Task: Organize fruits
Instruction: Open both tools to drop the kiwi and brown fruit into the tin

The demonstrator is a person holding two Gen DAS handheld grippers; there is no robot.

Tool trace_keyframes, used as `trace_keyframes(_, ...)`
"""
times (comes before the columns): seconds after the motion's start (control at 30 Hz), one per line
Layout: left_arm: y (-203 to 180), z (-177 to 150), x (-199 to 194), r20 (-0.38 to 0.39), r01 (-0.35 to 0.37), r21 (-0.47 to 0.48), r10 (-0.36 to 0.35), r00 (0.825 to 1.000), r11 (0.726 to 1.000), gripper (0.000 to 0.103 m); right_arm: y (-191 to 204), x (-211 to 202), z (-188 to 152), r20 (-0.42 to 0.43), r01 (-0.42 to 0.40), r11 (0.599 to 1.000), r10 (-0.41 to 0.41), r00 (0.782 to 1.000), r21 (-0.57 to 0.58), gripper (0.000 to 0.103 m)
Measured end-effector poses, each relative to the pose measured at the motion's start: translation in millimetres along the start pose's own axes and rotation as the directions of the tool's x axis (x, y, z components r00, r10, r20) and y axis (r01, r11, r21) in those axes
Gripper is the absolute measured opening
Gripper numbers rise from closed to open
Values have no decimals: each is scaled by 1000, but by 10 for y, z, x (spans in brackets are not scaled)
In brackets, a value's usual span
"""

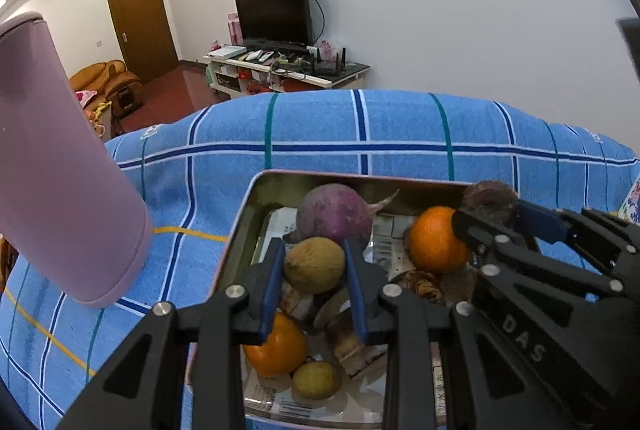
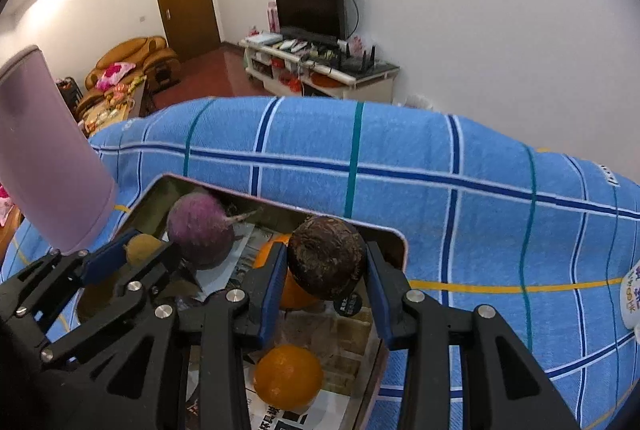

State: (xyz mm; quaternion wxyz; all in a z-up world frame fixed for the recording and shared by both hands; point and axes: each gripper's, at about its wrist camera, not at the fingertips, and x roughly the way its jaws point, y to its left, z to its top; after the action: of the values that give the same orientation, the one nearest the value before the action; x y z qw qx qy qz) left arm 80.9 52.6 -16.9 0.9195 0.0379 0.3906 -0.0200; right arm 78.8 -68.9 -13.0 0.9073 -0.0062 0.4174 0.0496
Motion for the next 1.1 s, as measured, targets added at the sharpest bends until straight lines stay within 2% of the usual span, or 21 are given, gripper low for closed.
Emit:
trace_keyframes(0.13,-50,-17,-9,13,-3,26,2,1000,1000,32,-7,24,11,-5,14,1000,-14,1000,-18,41)
trace_keyframes(0.33,-181,-41,-6,50,-52,97,47,998,994,32,44,78,71,-26,1,1000,-1,1000,-26,41)
trace_keyframes(0.43,-145,-31,-26,47,-24,74,21,999,997,32,130,97,107,-20,13,999,-14,1000,-48,41)
trace_keyframes(0.57,-105,-59,-59,54,19,54,-22,998,998,32,153,133,168,-27,-33,999,32,999,-32,41)
trace_keyframes(0.63,-114,-60,-65,55,13,61,-16,998,998,32,170,172,145,-42,-55,998,54,998,-35,39)
trace_keyframes(0.73,-103,-58,-44,53,22,45,-24,998,999,32,152,123,106,-29,-39,999,38,999,-35,39)
trace_keyframes(0.87,-138,-81,-14,64,-24,59,21,998,998,37,101,72,60,-20,-45,999,45,999,-13,39)
trace_keyframes(0.9,-154,-87,-15,64,-23,65,19,998,998,41,81,68,52,-15,-49,999,49,999,-3,39)
trace_keyframes(0.93,-165,-91,-12,58,-12,65,9,998,998,57,55,74,47,-7,-53,999,53,999,12,40)
trace_keyframes(0.97,-163,-98,3,46,-1,59,-2,999,998,78,22,84,42,-3,-58,998,59,998,22,41)
trace_keyframes(1.03,-128,-121,49,28,-3,24,2,1000,1000,94,-41,97,17,-1,-80,995,80,997,57,52)
trace_keyframes(1.1,-130,-136,65,43,-10,40,8,999,999,97,-79,99,-13,-2,-106,991,107,994,80,58)
